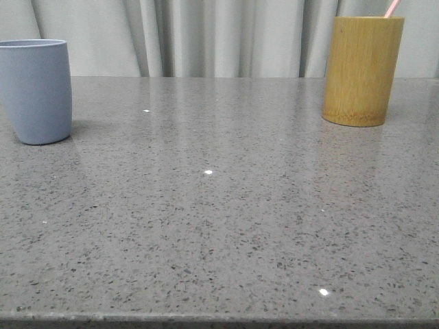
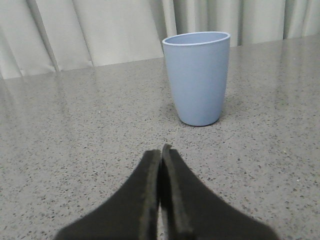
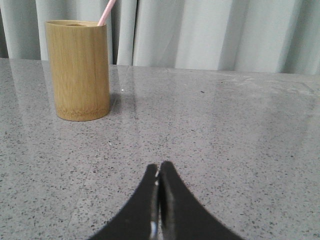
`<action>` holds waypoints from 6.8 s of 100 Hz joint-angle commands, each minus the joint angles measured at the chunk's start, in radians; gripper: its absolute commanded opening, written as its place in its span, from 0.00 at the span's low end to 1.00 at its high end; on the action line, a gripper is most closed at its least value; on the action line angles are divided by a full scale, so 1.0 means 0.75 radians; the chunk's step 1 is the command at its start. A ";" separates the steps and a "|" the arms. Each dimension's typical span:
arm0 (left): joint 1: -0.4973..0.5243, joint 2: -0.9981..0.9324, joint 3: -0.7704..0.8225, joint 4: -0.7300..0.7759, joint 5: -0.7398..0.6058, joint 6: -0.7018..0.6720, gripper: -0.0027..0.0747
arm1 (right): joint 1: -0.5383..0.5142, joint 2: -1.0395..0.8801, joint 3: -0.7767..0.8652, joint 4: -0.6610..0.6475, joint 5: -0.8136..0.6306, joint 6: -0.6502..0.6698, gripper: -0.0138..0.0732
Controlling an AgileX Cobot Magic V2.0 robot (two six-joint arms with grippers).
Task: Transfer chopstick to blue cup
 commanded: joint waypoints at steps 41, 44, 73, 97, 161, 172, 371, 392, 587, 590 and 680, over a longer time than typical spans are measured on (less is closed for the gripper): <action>0.001 -0.044 0.012 -0.004 -0.111 -0.017 0.01 | -0.008 -0.025 0.000 -0.011 -0.116 0.000 0.08; 0.001 -0.044 0.012 -0.004 -0.111 -0.017 0.01 | -0.008 -0.025 0.000 -0.011 -0.116 0.000 0.08; 0.001 -0.044 0.012 -0.011 -0.200 -0.017 0.01 | -0.008 -0.025 0.000 -0.011 -0.277 0.000 0.08; 0.001 -0.012 -0.124 -0.152 -0.184 -0.017 0.01 | -0.008 -0.001 -0.148 -0.011 -0.164 0.000 0.08; 0.001 0.801 -1.135 -0.309 0.622 -0.056 0.01 | -0.008 0.624 -1.110 0.015 0.770 0.000 0.08; 0.001 0.933 -1.287 -0.309 0.757 -0.056 0.01 | -0.008 0.707 -1.197 0.041 0.864 0.000 0.08; 0.001 1.185 -1.391 -0.311 0.927 0.102 0.51 | -0.008 0.764 -1.209 0.090 0.875 0.000 0.87; 0.001 1.192 -1.405 -0.290 0.825 0.102 0.51 | -0.008 0.764 -1.209 0.090 0.852 0.000 0.87; 0.107 1.960 -1.752 -0.445 0.850 0.174 0.11 | -0.008 0.764 -1.209 0.090 0.833 0.000 0.87; 0.107 1.960 -1.752 -0.448 0.851 0.177 0.07 | -0.008 0.764 -1.209 0.090 0.833 0.000 0.87; -0.246 2.187 -2.274 -0.480 1.083 0.197 0.01 | -0.008 0.764 -1.209 0.091 0.830 0.000 0.87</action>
